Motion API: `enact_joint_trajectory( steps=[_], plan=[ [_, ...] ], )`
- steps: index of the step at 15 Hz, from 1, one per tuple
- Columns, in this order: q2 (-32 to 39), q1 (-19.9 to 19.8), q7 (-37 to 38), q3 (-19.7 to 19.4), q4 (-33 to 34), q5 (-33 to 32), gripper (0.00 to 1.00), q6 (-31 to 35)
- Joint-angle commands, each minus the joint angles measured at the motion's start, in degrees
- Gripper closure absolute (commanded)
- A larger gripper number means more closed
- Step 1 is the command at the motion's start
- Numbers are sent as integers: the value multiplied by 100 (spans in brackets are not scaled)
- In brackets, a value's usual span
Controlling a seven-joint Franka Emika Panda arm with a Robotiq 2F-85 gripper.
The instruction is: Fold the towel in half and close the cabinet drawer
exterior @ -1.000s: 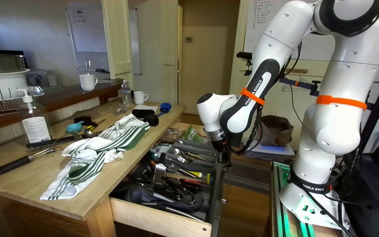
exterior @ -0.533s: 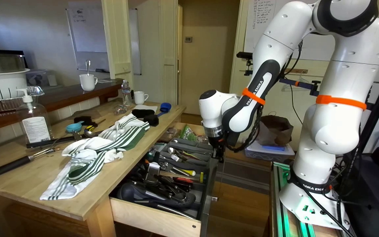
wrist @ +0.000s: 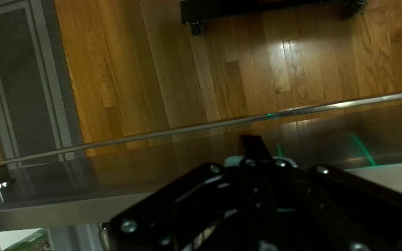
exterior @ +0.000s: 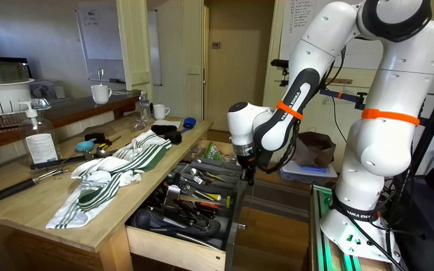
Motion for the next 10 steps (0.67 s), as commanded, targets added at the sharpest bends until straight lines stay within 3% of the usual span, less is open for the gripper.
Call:
enact_joint_trajectory(
  steps=[1, 5, 10],
  plan=[
    [311, -50, 161, -26, 200, -175, 100, 229],
    [607, -26, 148, -80, 424, -242, 100, 410],
    [807, -7, 904, -211, 701, -1201, 100, 1021]
  ],
)
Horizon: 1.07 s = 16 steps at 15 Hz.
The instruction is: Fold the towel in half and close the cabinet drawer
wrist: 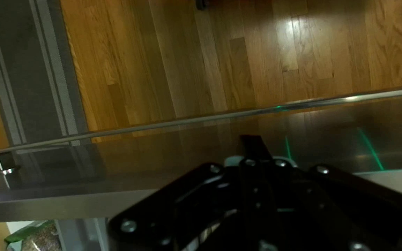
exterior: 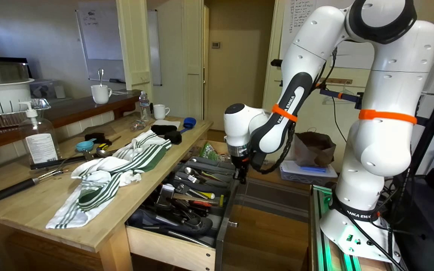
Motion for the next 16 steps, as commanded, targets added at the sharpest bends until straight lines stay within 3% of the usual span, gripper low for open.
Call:
enact_joint_trajectory(
  steps=[1, 7, 11, 14, 15, 16],
  plan=[
    [435, 5, 670, -180, 457, -821, 100, 720],
    [909, 27, 1713, -503, 1088, -2063, 100, 1522],
    [1253, 51, 2293, -698, 1451, -2563, 100, 2029],
    [1244, -99, 1482, -306, 1202, -1563, 100, 1639],
    [1197, -19, 1778, -502, 1288, -1947, 99, 1792],
    [1251, -22, 1674, -442, 1263, -1791, 99, 1785]
  ],
)
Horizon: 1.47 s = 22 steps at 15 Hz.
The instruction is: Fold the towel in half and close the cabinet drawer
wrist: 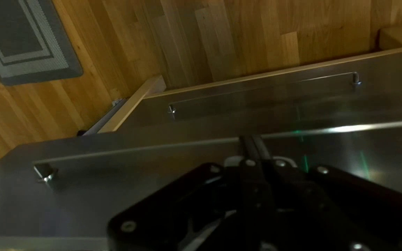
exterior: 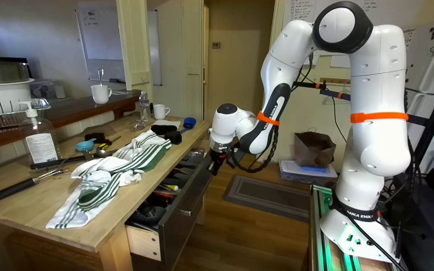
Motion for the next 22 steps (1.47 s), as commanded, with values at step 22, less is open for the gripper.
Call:
enact_joint_trajectory(
  steps=[22],
  plan=[
    [1669, 1254, 1459, -1752, 1837, -1578, 100, 2448]
  ],
)
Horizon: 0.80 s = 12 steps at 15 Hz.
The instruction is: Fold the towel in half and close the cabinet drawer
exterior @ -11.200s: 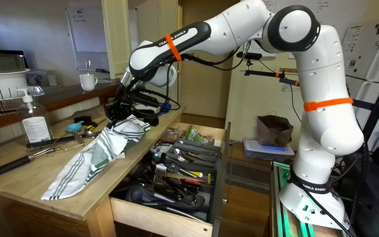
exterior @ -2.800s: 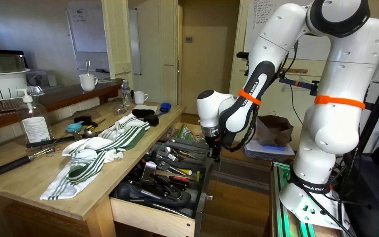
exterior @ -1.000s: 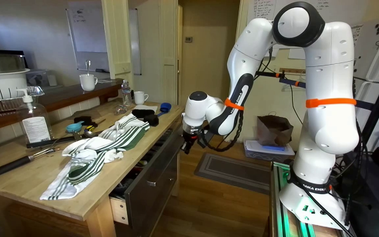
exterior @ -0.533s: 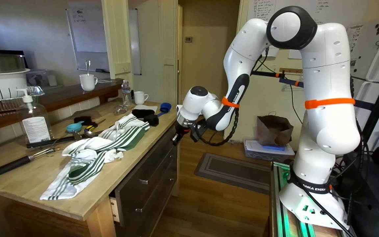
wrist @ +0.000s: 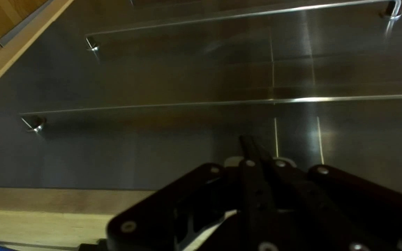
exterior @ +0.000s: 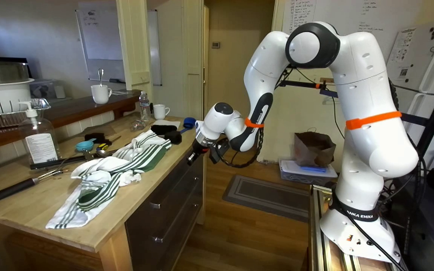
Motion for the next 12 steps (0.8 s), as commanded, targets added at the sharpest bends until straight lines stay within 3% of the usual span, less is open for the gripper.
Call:
enact_joint_trajectory(
  steps=[1, 2, 3, 7, 8, 9, 12],
  plan=[
    [551, 453, 257, -472, 368, 1, 100, 424],
    [467, 372, 171, -305, 214, 40, 74, 273],
    [312, 301, 126, -148, 51, 47, 73, 81],
    [-368, -516, -216, 989, -789, 141, 44, -420],
    [-582, -554, -976, 1170, -1183, 937, 37, -534],
    [-749, -1189, -806, 1859, -1302, 646, 28, -752],
    [-1347, -2109, -2040, 3155, -1926, 2081, 6, -1499]
  ],
)
